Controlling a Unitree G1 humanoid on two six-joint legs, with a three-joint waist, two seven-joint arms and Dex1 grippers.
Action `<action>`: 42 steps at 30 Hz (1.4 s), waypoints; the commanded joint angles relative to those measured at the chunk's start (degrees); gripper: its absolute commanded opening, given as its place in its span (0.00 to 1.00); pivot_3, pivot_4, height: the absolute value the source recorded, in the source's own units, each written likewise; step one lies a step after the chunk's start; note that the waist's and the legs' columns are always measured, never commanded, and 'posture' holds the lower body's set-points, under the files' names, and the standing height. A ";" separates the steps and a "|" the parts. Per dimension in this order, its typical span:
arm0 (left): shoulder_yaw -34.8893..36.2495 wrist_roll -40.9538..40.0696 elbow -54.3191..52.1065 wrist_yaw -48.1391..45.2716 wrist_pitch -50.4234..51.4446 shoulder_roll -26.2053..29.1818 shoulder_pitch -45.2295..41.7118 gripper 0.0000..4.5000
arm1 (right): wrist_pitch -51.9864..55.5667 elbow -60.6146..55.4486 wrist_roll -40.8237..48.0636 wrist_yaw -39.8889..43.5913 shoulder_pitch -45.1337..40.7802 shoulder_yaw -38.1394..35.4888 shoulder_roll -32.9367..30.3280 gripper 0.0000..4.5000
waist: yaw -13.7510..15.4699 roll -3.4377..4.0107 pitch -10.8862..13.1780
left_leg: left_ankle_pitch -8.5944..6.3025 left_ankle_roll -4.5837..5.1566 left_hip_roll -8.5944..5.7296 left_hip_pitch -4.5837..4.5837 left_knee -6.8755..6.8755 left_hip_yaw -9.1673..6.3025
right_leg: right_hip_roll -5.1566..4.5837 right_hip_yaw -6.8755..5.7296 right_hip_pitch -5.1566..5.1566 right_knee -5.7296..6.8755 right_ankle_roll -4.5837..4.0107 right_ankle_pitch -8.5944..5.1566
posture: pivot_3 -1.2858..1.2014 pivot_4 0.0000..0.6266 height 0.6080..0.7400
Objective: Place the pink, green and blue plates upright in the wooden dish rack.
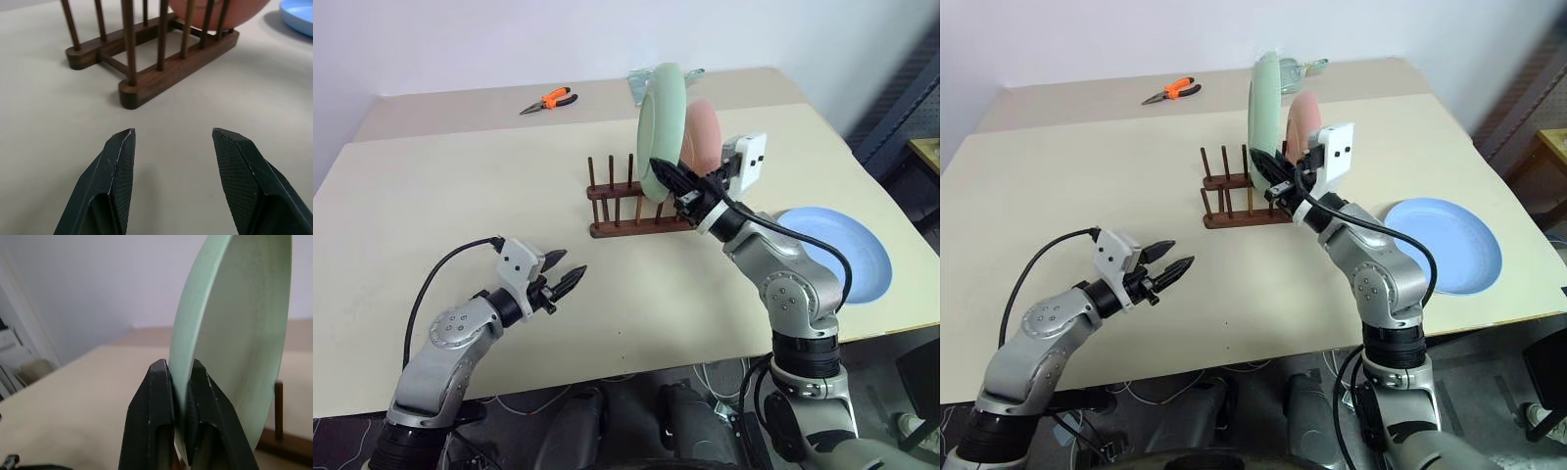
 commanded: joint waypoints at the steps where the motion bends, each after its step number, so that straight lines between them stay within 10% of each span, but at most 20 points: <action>1: -1.14 0.77 -2.69 -0.71 -0.89 -0.26 -0.24 0.58 | -0.42 -0.02 -1.62 0.67 -1.68 1.07 -1.26 0.34 | 0.01 0.00 0.00 | 0.00 0.00 0.00 0.00 0.00 0.00 | 0.00 0.00 0.00 0.00 0.00 0.00 | 0.52 0.24 1.00; 5: -2.21 1.21 -3.02 -0.89 -0.78 -0.78 -0.23 0.58 | -2.98 -0.13 -6.29 1.27 -2.51 3.38 -3.44 0.79 | 0.01 0.01 0.00 | 0.00 0.00 0.00 0.00 0.00 0.01 | 0.00 -0.02 0.00 0.00 0.00 0.00 | 0.52 0.24 1.00; 13: -3.15 1.56 -2.82 -1.57 -0.74 -1.11 -0.55 0.58 | -12.59 -3.29 -15.72 9.75 -3.11 6.35 -14.39 0.79 | 0.12 0.01 0.01 | 0.00 0.01 0.00 -0.01 0.04 0.01 | -0.01 -0.07 0.04 -0.03 0.02 -0.01 | 0.52 0.24 1.00; 20: -4.66 1.76 -0.66 -3.59 -0.93 -1.38 -2.75 0.58 | -14.82 -4.13 -13.68 14.76 -1.61 -5.32 -25.84 0.79 | 0.36 0.01 0.02 | 0.00 0.02 0.00 -0.02 0.06 0.00 | -0.04 -0.11 0.10 -0.12 0.03 -0.03 | 0.52 0.24 1.00; 24: -6.91 2.56 1.83 -5.61 -1.65 -2.01 -5.27 0.58 | -12.04 -1.08 -13.87 15.32 7.36 -13.31 -31.32 1.00 | 1.61 -0.01 -0.01 | -0.03 0.06 0.01 -0.03 0.10 -0.02 | -0.05 -0.14 0.21 -0.30 0.03 -0.03 | 0.52 0.24 1.00; 35: -10.13 4.65 5.81 -8.51 -3.17 -3.77 -9.16 0.58 | -8.41 2.53 -28.31 2.54 26.10 -6.35 -26.28 1.00 | 1.29 0.34 -0.10 | -0.07 0.13 0.08 -0.04 0.11 0.10 | -0.02 -0.02 0.25 -0.51 0.00 -0.02 | 0.52 0.24 1.00; 42: -9.75 5.24 5.24 -8.32 -3.34 -3.63 -8.08 0.58 | -6.67 6.67 -31.97 -1.00 25.69 -5.85 -25.32 0.36 | 1.50 0.35 -0.11 | -0.07 0.14 0.06 -0.05 0.16 0.09 | -0.01 -0.08 0.33 -0.58 0.01 -0.02 | 0.52 0.24 1.00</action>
